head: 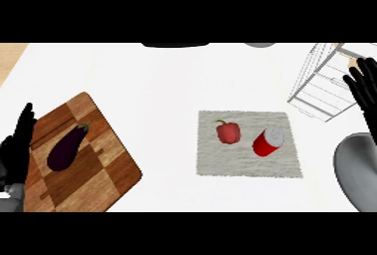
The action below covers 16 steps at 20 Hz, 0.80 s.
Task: Pick the can from the placemat and place it in the tiered shelf
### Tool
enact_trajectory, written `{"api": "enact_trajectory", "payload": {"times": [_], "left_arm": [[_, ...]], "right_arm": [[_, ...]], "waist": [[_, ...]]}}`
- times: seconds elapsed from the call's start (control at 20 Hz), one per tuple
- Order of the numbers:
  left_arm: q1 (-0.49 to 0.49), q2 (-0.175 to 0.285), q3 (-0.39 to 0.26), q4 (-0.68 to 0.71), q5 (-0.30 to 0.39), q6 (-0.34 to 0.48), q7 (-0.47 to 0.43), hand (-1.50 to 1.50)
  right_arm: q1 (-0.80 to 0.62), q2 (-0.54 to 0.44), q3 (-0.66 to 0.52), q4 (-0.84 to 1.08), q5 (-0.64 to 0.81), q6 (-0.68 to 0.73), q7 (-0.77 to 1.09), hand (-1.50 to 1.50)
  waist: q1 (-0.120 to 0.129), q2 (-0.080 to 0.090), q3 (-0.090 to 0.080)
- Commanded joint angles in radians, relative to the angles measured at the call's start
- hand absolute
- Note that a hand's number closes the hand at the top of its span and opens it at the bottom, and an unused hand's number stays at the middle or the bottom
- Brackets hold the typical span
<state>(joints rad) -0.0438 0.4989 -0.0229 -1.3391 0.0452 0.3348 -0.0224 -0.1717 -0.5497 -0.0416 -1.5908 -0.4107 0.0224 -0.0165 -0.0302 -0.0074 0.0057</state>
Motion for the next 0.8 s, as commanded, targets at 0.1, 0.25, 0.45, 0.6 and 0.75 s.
{"api": "enact_trajectory", "payload": {"times": [0.1,0.25,0.45,0.6,0.75], "left_arm": [[-0.086,-0.067,-0.081,-0.052,0.009,-0.071,0.001,0.0],[-0.118,-0.169,-0.166,-0.084,0.021,-0.091,-0.027,0.0],[-0.086,-0.15,-0.13,-0.092,0.053,-0.099,-0.026,0.0],[-0.08,-0.183,-0.181,-0.106,0.052,-0.123,-0.016,0.0],[-0.103,-0.207,-0.203,-0.109,0.048,-0.127,-0.001,0.0]], "right_arm": [[0.051,0.071,-0.049,-0.03,0.071,-0.253,0.104,-1.5],[0.09,0.064,-0.13,0.009,0.109,-0.406,0.171,-1.5],[0.243,0.005,-0.149,0.144,0.26,-0.499,0.131,1.5],[0.267,0.172,-0.206,0.141,0.336,-0.805,0.06,-1.5],[0.284,0.347,-0.192,0.061,0.388,-0.996,-0.055,-1.5]], "waist": [[0.0,0.005,-0.007],[-0.049,0.006,-0.011],[-0.084,0.049,-0.029],[-0.04,0.014,-0.01],[-0.006,0.005,-0.007]]}}
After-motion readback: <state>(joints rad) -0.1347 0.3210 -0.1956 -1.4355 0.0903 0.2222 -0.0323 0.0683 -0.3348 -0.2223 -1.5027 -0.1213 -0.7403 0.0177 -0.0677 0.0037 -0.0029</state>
